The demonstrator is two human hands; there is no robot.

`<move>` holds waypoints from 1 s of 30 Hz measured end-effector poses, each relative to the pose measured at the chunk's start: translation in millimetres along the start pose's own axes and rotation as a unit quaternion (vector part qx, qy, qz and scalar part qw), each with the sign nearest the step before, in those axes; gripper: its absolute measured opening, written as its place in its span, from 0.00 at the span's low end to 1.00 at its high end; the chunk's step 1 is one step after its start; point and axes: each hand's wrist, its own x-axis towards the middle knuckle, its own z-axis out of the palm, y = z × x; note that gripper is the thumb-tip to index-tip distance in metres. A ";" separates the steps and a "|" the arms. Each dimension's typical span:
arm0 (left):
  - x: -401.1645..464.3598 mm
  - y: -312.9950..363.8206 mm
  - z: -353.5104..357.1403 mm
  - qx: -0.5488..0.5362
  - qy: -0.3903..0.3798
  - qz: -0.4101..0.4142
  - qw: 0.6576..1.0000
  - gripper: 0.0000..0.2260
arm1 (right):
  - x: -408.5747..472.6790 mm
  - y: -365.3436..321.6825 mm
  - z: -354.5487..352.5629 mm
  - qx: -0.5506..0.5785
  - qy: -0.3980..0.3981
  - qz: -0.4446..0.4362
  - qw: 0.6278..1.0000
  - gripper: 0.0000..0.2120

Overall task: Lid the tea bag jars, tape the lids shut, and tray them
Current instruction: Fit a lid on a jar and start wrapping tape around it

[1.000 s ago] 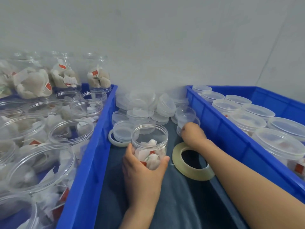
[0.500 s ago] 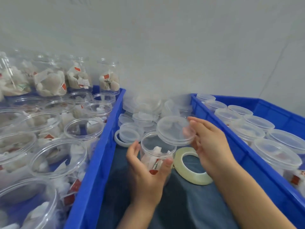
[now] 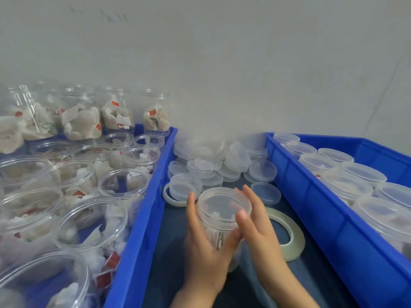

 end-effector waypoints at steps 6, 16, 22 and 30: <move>0.9 -7.7 5.6 -0.002 0.020 0.019 1.000 0.47 | -0.9 8.5 2.3 -0.005 0.057 -0.033 0.998 0.23; -1.2 -5.1 8.0 0.031 0.042 0.003 0.999 0.43 | -4.3 9.2 0.8 -0.038 0.090 -0.036 0.995 0.20; -1.5 -3.2 8.0 0.035 0.034 -0.033 0.998 0.45 | -11.1 -2.2 2.6 -0.074 0.122 -0.075 0.987 0.22; -2.1 -3.1 5.8 0.034 0.020 -0.066 0.997 0.47 | -15.3 -6.3 8.1 -0.076 0.149 -0.068 0.984 0.22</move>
